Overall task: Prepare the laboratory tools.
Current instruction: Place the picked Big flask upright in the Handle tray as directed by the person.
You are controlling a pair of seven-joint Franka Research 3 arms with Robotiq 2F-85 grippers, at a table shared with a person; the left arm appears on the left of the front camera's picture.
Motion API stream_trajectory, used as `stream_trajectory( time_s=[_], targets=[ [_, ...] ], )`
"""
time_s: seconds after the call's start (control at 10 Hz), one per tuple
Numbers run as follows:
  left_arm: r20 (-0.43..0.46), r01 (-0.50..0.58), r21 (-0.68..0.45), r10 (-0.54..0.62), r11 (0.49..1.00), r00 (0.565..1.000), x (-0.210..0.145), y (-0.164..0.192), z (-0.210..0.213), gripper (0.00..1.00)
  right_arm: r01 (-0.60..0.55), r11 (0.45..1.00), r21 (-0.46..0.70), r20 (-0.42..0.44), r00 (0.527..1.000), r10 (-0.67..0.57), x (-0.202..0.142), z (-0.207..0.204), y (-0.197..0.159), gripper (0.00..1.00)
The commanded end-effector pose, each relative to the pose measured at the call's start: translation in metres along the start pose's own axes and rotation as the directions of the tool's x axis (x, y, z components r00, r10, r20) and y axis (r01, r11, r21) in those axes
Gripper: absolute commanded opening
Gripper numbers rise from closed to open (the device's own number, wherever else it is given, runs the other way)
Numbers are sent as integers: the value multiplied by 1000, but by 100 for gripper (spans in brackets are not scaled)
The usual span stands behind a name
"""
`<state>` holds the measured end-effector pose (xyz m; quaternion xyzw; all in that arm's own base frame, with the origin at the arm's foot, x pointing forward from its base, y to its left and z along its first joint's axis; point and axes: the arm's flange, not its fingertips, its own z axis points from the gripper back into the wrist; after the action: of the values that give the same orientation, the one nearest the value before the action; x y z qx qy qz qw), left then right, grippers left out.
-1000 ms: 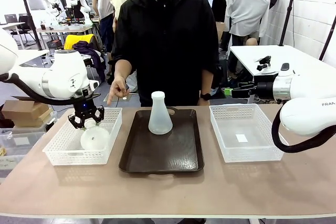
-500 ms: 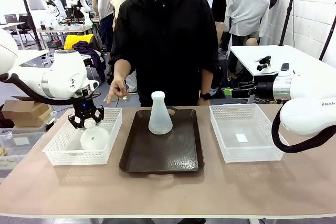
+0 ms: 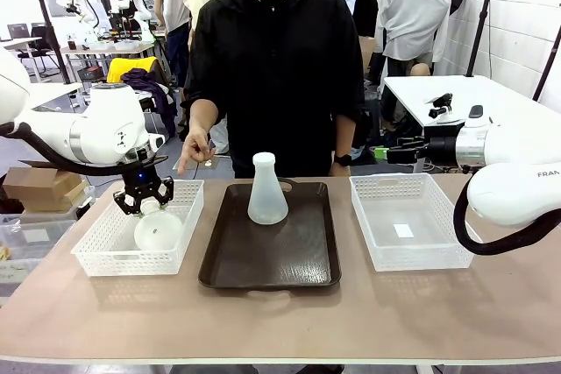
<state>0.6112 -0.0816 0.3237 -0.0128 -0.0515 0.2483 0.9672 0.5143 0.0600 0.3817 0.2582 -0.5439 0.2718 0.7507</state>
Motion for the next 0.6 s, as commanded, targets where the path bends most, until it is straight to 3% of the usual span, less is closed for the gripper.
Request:
stream_trajectory(
  time_s=[0.0, 0.5],
  targets=[
    [0, 2, 0, -2, 1000, 1000, 0, 0, 0, 0, 2, 1000, 3, -9, 1000, -2, 4, 1, 0, 100],
    [0, 2, 0, -2, 1000, 1000, 0, 0, 0, 0, 2, 1000, 3, -9, 1000, -2, 4, 1, 0, 100]
  ],
)
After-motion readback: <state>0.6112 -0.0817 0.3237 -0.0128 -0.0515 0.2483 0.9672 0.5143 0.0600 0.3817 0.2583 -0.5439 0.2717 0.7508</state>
